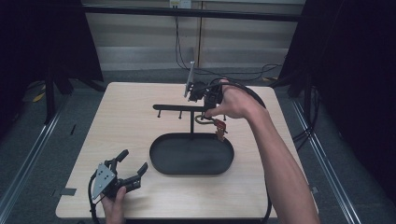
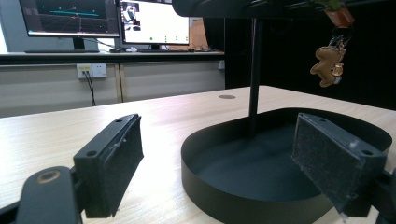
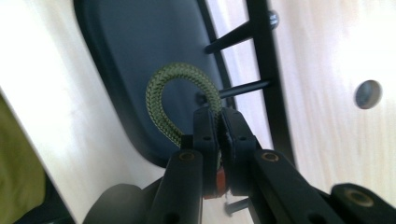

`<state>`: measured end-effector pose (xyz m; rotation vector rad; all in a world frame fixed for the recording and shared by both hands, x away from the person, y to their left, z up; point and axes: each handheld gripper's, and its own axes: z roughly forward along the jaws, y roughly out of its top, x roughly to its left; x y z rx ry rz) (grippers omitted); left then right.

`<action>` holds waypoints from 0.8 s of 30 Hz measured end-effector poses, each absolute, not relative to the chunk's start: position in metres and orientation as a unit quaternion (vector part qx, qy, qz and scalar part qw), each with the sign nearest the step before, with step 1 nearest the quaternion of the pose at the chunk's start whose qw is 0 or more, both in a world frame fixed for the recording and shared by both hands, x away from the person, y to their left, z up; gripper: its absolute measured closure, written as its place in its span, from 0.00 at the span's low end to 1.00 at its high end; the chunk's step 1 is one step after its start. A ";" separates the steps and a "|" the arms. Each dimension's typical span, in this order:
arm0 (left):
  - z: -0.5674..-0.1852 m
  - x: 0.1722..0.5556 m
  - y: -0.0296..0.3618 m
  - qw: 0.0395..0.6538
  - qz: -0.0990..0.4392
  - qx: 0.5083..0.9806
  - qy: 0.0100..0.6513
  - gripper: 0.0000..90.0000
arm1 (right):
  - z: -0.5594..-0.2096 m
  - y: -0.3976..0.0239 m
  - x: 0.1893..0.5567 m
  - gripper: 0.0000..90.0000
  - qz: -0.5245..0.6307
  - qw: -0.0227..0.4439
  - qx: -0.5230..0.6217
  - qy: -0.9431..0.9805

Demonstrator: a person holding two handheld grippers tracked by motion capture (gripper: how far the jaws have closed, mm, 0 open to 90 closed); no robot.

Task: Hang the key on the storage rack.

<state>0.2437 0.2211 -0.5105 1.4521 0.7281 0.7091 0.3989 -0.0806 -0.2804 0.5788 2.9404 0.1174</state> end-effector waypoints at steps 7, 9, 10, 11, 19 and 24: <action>-0.511 0.243 0.221 0.634 0.308 0.633 0.320 0.18 | -0.285 -0.083 0.407 0.95 0.035 0.068 0.206 0.976; -0.510 0.243 0.222 0.631 0.310 0.636 0.318 0.18 | -0.287 -0.084 0.410 0.95 0.035 0.067 0.208 0.975; -0.510 0.243 0.221 0.632 0.309 0.635 0.319 0.18 | -0.289 -0.085 0.411 0.96 0.038 0.065 0.210 0.975; -0.511 0.243 0.221 0.632 0.310 0.634 0.320 0.18 | -0.290 -0.085 0.412 0.96 0.037 0.062 0.210 0.975; -0.510 0.244 0.221 0.631 0.310 0.637 0.318 0.18 | -0.288 -0.087 0.413 1.00 0.047 0.056 0.217 0.973; -0.510 0.243 0.221 0.631 0.310 0.636 0.318 0.18 | -0.290 -0.086 0.415 0.99 0.050 0.052 0.221 0.973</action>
